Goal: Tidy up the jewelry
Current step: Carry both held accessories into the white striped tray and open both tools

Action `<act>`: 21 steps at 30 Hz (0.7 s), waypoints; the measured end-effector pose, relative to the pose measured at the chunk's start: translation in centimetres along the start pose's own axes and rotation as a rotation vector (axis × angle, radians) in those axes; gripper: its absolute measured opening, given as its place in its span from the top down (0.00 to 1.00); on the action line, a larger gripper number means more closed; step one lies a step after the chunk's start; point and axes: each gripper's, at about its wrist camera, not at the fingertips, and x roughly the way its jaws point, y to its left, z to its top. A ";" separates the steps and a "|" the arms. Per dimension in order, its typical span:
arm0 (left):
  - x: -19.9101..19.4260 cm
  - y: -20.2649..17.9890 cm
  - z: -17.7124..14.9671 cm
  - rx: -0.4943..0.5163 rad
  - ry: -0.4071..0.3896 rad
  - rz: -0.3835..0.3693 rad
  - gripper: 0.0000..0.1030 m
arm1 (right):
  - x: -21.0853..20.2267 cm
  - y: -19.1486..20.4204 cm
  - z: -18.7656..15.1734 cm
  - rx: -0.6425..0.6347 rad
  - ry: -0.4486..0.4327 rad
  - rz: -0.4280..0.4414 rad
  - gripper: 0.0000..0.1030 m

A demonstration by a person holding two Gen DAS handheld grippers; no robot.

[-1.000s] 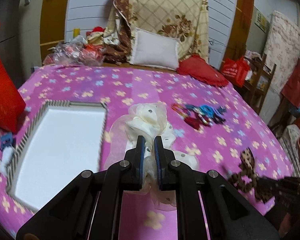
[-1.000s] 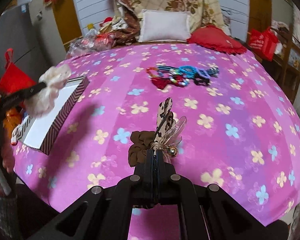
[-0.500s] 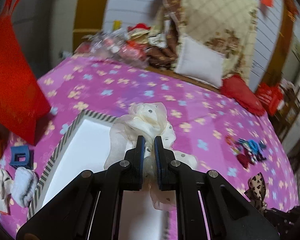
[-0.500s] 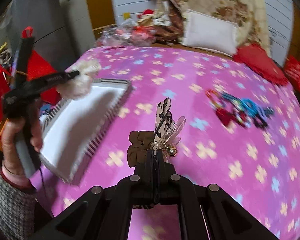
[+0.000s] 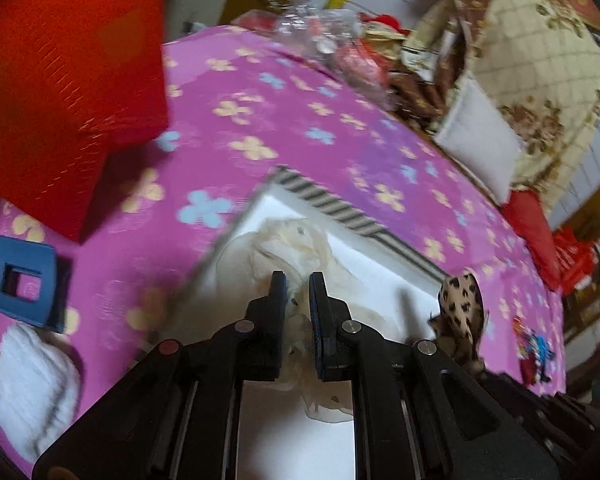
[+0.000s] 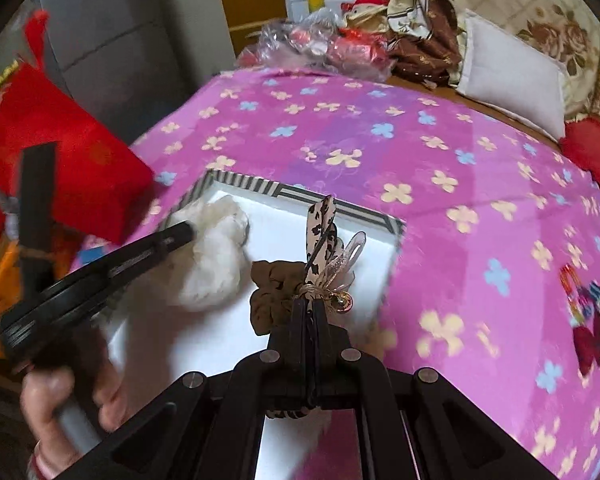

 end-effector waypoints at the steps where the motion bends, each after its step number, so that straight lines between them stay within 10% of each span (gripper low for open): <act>1: 0.2 0.4 0.0 -0.013 0.002 0.002 0.91 | 1.1 0.1 0.3 -0.005 0.011 -0.018 0.98; 6: -0.1 0.7 0.0 -0.018 -0.002 0.002 0.64 | 2.6 -0.3 0.3 -0.004 0.021 -0.014 0.94; 11: -2.3 0.2 0.0 0.015 -0.068 0.001 0.58 | -0.9 -2.3 -0.6 0.080 -0.029 0.002 0.58; 21: -6.5 -3.4 -2.0 0.148 -0.163 0.002 0.57 | -13.6 -14.5 -13.3 0.278 -0.046 -0.161 0.57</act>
